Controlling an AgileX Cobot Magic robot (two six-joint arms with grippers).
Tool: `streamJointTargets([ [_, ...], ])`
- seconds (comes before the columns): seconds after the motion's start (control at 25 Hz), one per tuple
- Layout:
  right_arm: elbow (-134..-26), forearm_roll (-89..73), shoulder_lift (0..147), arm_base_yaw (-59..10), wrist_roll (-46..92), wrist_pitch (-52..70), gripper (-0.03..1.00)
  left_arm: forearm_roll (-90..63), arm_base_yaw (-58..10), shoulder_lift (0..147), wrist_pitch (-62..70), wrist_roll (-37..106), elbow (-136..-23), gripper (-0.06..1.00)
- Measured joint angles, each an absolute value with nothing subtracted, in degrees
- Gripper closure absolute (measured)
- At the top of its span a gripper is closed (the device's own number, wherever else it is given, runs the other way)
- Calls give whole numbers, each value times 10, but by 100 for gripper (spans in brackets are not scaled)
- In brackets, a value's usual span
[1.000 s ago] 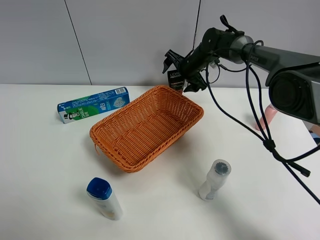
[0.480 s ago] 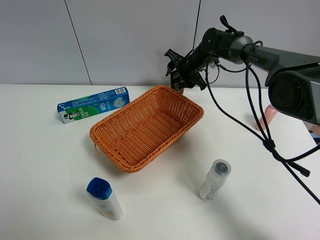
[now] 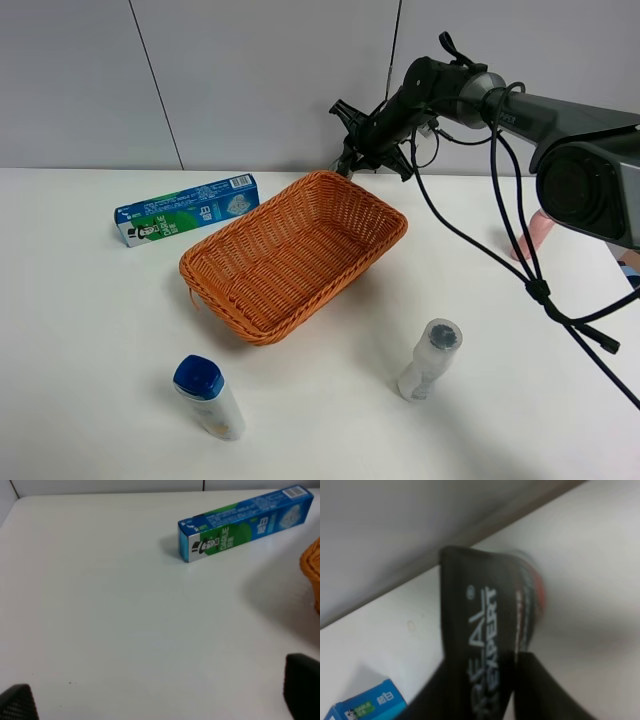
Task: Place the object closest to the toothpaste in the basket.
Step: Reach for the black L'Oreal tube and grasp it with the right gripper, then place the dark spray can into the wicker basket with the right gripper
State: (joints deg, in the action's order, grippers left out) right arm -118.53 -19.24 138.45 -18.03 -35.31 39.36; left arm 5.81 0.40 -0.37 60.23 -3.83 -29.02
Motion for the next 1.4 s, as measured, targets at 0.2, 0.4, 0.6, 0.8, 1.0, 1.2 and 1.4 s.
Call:
streamJointTargets([
  [0.2,-1185,-170,1384,-180,-353,398,83,58,4,-4,602,-38,-290,-5],
  [0.4,-1185,-161,1374,-180,-347,412,83,58,4,-4,602,-38,-290,-5],
  [0.6,-1185,-155,1330,-180,-274,422,83,58,4,-4,602,-38,-290,-5],
  [0.8,-1185,-158,1273,-183,-191,437,84,58,4,-4,602,-38,-290,-5],
  [1.0,-1185,-159,1217,-221,-95,483,84,58,4,-4,602,-38,-290,-5],
  [1.2,-1185,-153,1178,-296,-19,537,84,58,4,-4,602,-38,-290,-5],
  [1.4,-1178,-129,1172,-362,0,602,84,58,4,-4,602,-38,-290,-5],
])
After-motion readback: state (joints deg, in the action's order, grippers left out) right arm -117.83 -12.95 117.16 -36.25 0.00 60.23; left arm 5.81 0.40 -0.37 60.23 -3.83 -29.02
